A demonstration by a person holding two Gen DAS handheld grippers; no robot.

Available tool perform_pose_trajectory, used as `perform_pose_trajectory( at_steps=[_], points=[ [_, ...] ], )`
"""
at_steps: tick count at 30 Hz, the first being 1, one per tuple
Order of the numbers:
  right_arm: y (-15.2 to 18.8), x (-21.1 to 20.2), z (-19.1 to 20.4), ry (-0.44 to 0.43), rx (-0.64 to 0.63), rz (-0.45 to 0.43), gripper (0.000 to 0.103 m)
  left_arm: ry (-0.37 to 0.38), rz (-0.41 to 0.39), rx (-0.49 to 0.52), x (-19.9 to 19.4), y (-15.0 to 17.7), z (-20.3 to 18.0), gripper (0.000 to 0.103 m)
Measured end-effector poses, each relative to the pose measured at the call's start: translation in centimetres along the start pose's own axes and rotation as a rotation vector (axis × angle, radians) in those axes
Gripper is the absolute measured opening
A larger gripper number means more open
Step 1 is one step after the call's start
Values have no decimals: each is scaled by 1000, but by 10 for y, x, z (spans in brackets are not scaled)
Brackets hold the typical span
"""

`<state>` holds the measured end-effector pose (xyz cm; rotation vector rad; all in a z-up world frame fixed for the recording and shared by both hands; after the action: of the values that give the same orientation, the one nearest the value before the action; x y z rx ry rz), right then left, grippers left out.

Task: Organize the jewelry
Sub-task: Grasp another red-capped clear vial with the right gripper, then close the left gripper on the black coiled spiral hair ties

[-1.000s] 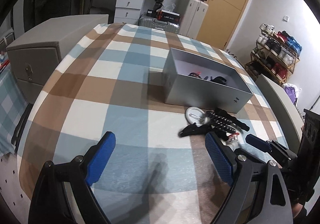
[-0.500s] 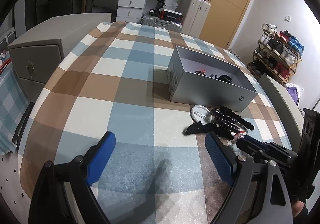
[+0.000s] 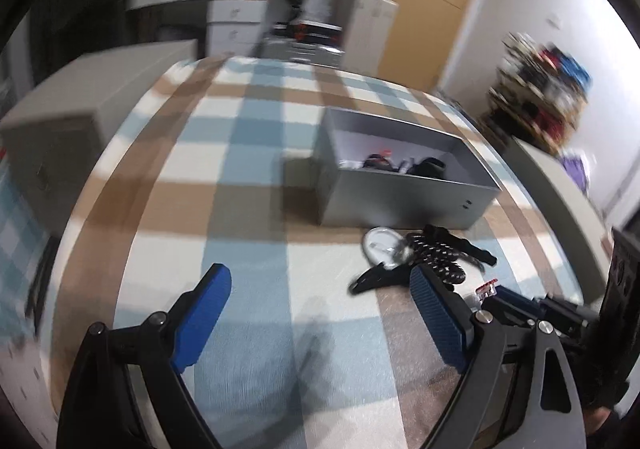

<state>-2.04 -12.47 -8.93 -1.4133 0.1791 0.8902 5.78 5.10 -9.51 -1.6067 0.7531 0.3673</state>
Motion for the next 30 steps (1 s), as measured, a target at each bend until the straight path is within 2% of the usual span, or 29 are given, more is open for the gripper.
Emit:
perform_pose_trajectory(
  at_steps=[8,15,18,22,25,27,29,30],
  points=[
    [-1,-14,0,-11,-5,-46,17,113,134,169,33,-3,-22,88],
    [2,-13,-7,0,6,-33,17,137,251,333,48,12,-36,88],
    [2,-12,-8,-11,22,-36,17,134,265,387,53,15,-37,88],
    [1,-18,-6,-39,18,-62,18,176,299,394,59,16,-37,88],
    [1,-19,-3,-44,5,-67,18,195,288,403,61,15,-38,87],
    [2,-20,-4,-45,10,-66,18,179,281,425,60,16,-38,80],
    [3,-19,-6,-47,22,-64,18,168,268,454,58,16,-40,56],
    [4,-19,-7,-48,29,-63,18,176,264,457,54,16,-40,48]
  ],
)
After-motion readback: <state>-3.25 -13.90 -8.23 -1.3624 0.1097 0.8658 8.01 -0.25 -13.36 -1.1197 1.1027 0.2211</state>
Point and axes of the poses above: each gripper's, at about its wrist camera, not at the fingertips, and x roughly the way its jaws point, z to its left, y to its underside, the point moved 5 cm from there along x, roughly the way its jaws point, and after that the axes turned 6 degrees about -z, right-handed, at the moved point
